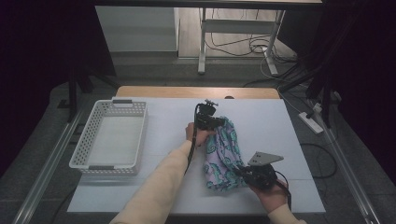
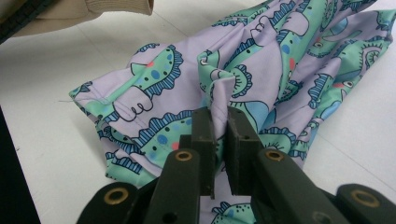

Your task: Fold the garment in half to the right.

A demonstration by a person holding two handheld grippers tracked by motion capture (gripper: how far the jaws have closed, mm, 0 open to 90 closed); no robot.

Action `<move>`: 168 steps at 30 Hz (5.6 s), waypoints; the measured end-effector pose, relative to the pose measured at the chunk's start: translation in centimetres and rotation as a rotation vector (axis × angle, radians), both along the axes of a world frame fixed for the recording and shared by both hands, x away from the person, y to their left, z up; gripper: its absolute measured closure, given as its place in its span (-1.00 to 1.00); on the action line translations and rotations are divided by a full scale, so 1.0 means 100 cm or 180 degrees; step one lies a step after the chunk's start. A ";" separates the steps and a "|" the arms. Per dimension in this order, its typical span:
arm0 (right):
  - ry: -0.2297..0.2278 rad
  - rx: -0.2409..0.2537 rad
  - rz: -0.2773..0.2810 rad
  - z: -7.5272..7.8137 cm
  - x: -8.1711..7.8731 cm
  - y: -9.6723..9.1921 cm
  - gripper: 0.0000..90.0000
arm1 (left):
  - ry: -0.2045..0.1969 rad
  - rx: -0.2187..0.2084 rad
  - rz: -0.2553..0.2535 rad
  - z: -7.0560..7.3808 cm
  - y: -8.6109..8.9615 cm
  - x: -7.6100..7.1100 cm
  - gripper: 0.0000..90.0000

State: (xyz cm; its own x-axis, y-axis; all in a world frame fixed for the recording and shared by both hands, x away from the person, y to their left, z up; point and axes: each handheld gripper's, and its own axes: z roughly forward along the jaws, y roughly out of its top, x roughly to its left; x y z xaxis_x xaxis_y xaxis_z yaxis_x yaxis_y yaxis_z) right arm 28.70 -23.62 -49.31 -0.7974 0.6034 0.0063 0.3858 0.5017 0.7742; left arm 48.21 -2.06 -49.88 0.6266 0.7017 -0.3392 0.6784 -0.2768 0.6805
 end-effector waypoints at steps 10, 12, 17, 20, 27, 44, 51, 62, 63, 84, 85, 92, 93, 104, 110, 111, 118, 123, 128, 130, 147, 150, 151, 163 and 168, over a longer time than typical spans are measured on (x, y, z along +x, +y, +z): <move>-0.0003 -0.0060 -0.0034 -0.002 -0.001 -0.001 0.79 | -0.0010 -0.0014 -0.0027 -0.001 -0.004 0.001 0.66; -0.0011 -0.0041 -0.0068 -0.003 -0.001 -0.002 0.55 | -0.0062 -0.0009 -0.0049 0.003 -0.004 0.000 0.28; -0.0050 0.0041 -0.0194 0.000 -0.002 -0.001 0.09 | -0.0088 -0.0027 -0.0054 0.012 0.002 -0.004 -0.18; -0.0070 0.0100 -0.0230 0.003 -0.002 -0.003 0.03 | -0.0094 0.0004 -0.0082 0.015 0.007 -0.008 -0.25; -0.0114 0.0100 -0.0263 0.008 0.001 -0.003 0.00 | -0.0178 0.0048 -0.0143 0.016 0.020 -0.024 -0.23; -0.0045 0.0101 -0.0257 0.007 0.020 -0.001 0.00 | -0.0309 0.0053 -0.0278 0.018 0.033 -0.047 -0.20; -0.0035 0.0073 -0.0255 0.006 0.025 0.001 0.00 | -0.0363 0.0092 -0.0285 0.020 0.040 -0.053 -0.20; 0.0010 0.0064 -0.0271 0.011 0.049 0.013 0.03 | -0.0422 0.0131 -0.0277 0.023 0.054 -0.071 -0.20; 0.0016 0.0045 -0.0271 0.011 0.051 0.014 0.03 | -0.0427 0.0140 -0.0279 0.023 0.055 -0.073 -0.20; -0.0029 -0.0385 -0.0423 0.000 0.077 0.022 0.95 | -0.0416 0.0229 -0.0353 0.013 0.071 -0.099 -0.22; -0.0014 -0.0343 -0.0459 0.000 0.077 0.018 0.95 | -0.0421 0.0232 -0.0355 0.013 0.071 -0.100 -0.22; 0.0127 -0.0289 -0.0564 -0.010 0.077 0.000 0.95 | -0.0423 0.0248 -0.0387 0.012 0.066 -0.102 -0.23; 0.0153 -0.0295 -0.0569 -0.011 0.077 0.000 0.95 | -0.0423 0.0245 -0.0387 0.012 0.066 -0.102 -0.23; 0.0166 -0.0429 -0.0574 -0.023 0.082 0.000 0.95 | -0.0385 0.0274 -0.0396 0.007 0.067 -0.100 -0.23; 0.0100 -0.0391 -0.0564 -0.020 0.080 0.001 0.60 | -0.0381 0.0277 -0.0402 0.006 0.067 -0.100 -0.23; 0.0053 -0.0377 -0.0550 -0.018 0.080 0.002 0.47 | -0.0383 0.0271 -0.0402 0.006 0.066 -0.100 -0.23; -0.0138 -0.0227 -0.0545 -0.003 0.086 0.012 0.16 | -0.0380 0.0262 -0.0399 0.006 0.067 -0.099 -0.24; -0.0121 -0.0151 -0.0569 0.004 0.099 0.017 0.09 | -0.0371 0.0254 -0.0398 0.006 0.068 -0.099 -0.24; -0.0162 -0.0100 -0.0605 0.008 0.114 0.022 0.09 | -0.0377 0.0242 -0.0387 0.007 0.068 -0.100 -0.24; -0.0169 -0.0084 -0.0614 0.009 0.120 0.024 0.07 | -0.0377 0.0237 -0.0386 0.007 0.069 -0.100 -0.24; -0.0124 -0.0211 -0.0636 0.007 0.160 0.036 0.22 | -0.0369 0.0225 -0.0331 0.007 0.073 -0.101 -0.25; -0.0059 -0.0255 -0.0651 0.004 0.163 0.035 0.42 | -0.0378 0.0229 -0.0328 0.007 0.074 -0.101 -0.25; -0.0041 -0.0265 -0.0644 0.004 0.163 0.034 0.52 | -0.0379 0.0233 -0.0331 0.007 0.074 -0.101 -0.25; -0.0096 -0.0246 -0.0660 0.009 0.159 0.021 0.85 | -0.0373 0.0215 -0.0343 0.006 0.074 -0.100 -0.25; 0.0037 -0.0183 -0.0778 -0.002 0.163 0.007 0.85 | -0.0376 0.0215 -0.0338 0.007 0.075 -0.100 -0.25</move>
State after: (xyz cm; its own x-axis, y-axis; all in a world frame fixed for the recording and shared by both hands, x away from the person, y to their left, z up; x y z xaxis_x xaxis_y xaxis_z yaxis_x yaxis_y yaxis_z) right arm 45.01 -22.89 -49.53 -0.6279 0.7779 -0.0252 0.5097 0.4355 0.7420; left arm 38.19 5.45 -49.21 0.7311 0.6482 -0.2131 0.5594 -0.3905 0.7312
